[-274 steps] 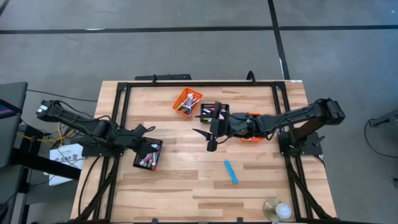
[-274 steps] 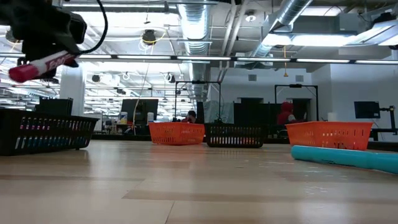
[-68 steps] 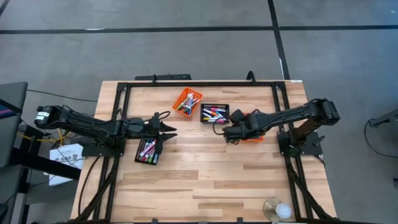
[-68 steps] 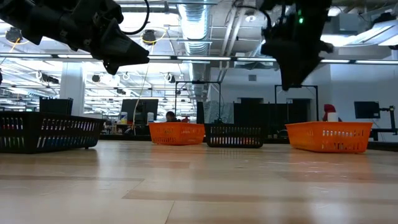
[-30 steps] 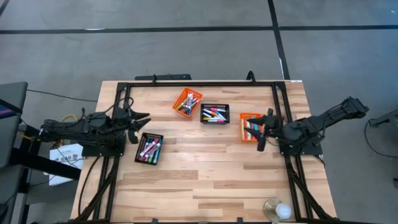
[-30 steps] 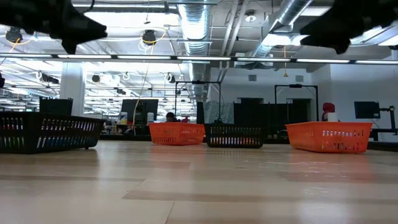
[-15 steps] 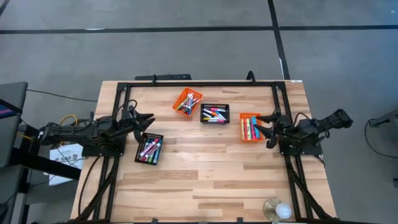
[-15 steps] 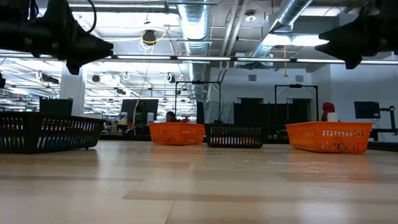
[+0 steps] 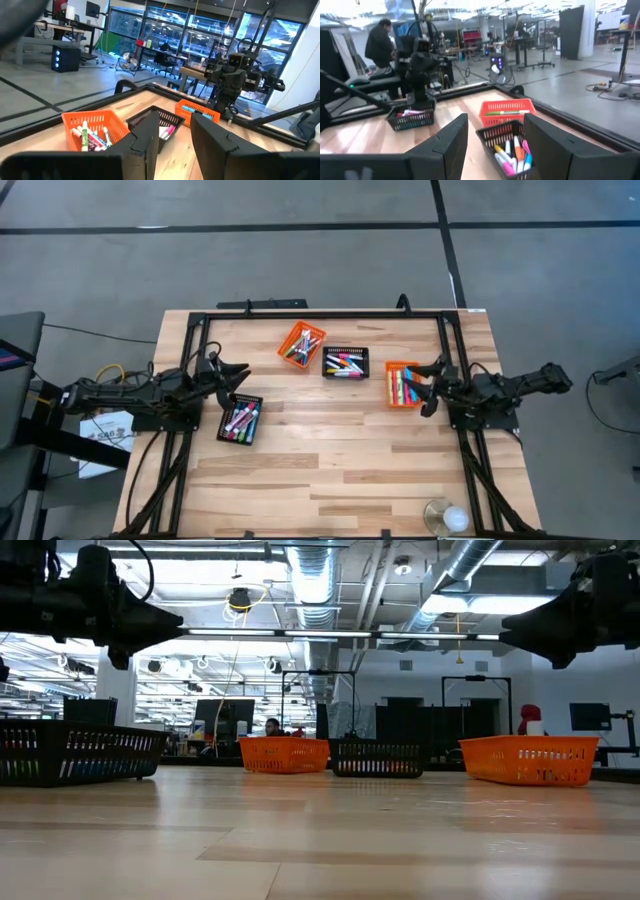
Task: Pick & Place Markers
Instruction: Return to Home Position
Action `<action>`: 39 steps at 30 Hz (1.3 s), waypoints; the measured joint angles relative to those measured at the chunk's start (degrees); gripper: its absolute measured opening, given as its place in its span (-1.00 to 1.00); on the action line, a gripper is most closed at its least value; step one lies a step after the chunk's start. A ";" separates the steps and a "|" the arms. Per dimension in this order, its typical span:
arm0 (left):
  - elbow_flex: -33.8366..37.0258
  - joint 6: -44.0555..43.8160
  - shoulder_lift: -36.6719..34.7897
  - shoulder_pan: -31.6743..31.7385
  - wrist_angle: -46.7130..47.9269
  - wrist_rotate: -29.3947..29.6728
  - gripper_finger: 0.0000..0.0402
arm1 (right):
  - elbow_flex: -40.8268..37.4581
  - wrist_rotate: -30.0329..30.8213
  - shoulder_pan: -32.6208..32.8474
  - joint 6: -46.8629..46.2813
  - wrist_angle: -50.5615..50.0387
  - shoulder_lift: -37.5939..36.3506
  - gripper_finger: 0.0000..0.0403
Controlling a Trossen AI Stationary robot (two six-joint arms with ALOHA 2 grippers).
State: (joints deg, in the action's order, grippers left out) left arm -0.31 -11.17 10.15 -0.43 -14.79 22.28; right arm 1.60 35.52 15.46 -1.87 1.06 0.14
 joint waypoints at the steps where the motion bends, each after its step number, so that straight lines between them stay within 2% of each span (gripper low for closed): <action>1: 0.01 0.01 0.00 0.00 -0.02 0.00 -0.46 | -0.38 -0.35 -0.42 0.21 1.24 0.21 -0.08; 7: -0.01 -2.87 0.04 -0.02 -0.34 -0.02 -0.46 | -0.76 -4.62 -1.23 0.33 2.20 2.49 -0.11; 13: -0.01 -2.63 0.09 -0.02 -0.91 -0.02 -0.46 | -0.76 -4.56 -1.09 -3.02 2.16 2.95 -0.09; 39: -0.01 -2.66 0.09 -0.02 -1.16 -0.02 -0.46 | -0.80 -4.50 -1.09 -3.15 2.04 2.95 -0.09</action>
State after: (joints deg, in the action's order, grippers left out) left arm -0.32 -13.82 10.24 -0.45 -15.94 22.26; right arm 0.80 31.03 14.37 -5.02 3.10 3.09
